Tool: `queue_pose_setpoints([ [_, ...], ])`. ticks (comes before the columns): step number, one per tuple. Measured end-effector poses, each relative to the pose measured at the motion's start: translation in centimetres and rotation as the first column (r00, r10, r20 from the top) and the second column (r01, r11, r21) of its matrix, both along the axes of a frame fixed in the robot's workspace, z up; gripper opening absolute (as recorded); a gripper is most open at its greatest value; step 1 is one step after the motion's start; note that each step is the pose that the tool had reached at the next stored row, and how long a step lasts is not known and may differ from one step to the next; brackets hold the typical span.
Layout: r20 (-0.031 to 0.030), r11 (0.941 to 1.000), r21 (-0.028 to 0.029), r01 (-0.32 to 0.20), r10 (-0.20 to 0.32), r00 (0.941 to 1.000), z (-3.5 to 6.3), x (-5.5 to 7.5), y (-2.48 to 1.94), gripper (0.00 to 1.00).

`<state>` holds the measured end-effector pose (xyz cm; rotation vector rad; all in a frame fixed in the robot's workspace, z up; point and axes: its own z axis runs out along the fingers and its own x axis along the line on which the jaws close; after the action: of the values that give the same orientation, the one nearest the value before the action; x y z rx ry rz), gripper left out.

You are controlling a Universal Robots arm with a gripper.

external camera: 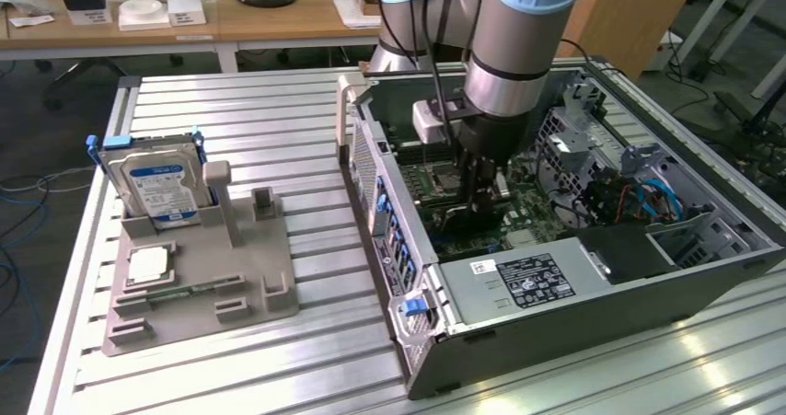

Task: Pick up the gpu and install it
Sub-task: 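Insert the gpu into the slot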

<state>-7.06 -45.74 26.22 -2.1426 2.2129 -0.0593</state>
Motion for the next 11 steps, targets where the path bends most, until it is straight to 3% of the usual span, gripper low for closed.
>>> queue_pose_setpoints([
  [4, 0.007, 1.0, -0.0001, 0.0, 0.0, 1.0, 1.28, 0.0, 0.0, 0.36],
  [8, 0.0081, 1.0, 0.0001, 0.0, 0.0, 1.0, 1.37, 0.0, 0.0, 0.35],
  [11, 0.0081, 1.0, 0.0, 0.0, 0.0, 1.0, 1.37, 0.0, 0.0, 0.22],
])
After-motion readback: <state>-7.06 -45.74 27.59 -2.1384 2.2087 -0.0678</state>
